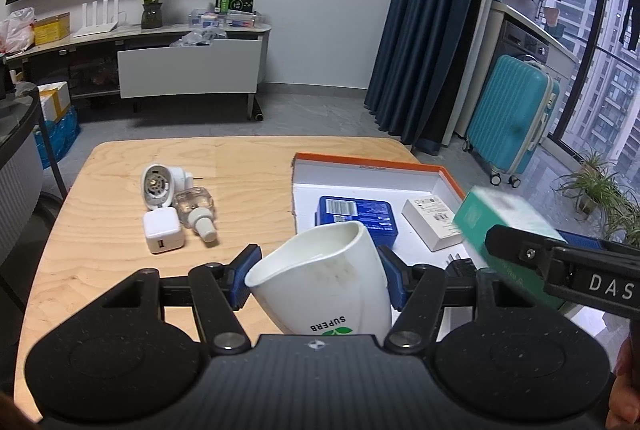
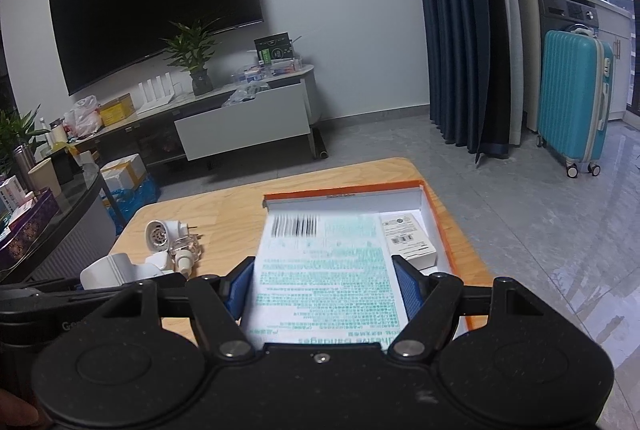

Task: Organize rigid objects
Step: 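Carry the mug and the teal box toward the tray with both tools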

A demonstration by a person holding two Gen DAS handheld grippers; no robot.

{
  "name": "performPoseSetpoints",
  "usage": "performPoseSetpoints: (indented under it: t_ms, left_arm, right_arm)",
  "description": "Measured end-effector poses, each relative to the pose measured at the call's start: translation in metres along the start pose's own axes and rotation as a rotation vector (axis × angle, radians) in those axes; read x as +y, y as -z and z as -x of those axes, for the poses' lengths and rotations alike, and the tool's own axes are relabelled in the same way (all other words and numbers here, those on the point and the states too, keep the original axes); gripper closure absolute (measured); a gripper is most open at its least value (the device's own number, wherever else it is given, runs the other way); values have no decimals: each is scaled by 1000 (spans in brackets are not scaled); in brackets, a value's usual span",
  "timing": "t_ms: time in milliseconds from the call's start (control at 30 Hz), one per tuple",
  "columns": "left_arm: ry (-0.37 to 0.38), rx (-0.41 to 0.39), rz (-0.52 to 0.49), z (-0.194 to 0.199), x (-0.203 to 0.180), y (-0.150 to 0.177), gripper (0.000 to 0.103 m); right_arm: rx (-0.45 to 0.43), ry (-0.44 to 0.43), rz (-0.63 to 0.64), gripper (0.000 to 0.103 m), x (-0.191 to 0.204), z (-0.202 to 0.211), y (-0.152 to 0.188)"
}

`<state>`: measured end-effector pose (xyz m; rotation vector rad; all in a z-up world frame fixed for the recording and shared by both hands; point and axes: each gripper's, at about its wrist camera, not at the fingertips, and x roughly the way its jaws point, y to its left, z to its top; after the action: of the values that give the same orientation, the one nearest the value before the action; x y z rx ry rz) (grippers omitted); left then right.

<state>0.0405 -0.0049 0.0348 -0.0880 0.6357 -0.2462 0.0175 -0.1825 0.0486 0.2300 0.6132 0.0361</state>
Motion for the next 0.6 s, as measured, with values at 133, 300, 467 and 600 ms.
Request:
performPoseSetpoints:
  t_ms: [133,300,467,600]
  left_arm:
    - [15,5,-9,-3,-6,0,40]
    - [30,9,-23,-7,-12,-1,40]
    - [43,14,-33,-9,-17,0,40]
    - [52,17,-39,-12,-20,0,40]
  right_arm:
    - [-3,13,-9,19,-6,2,0]
    - [-7,29,-18,19,-13,3,1]
    - [-8,42,-26,19,-18,5,3]
    - [-7,52,-32,19,-22,6,3]
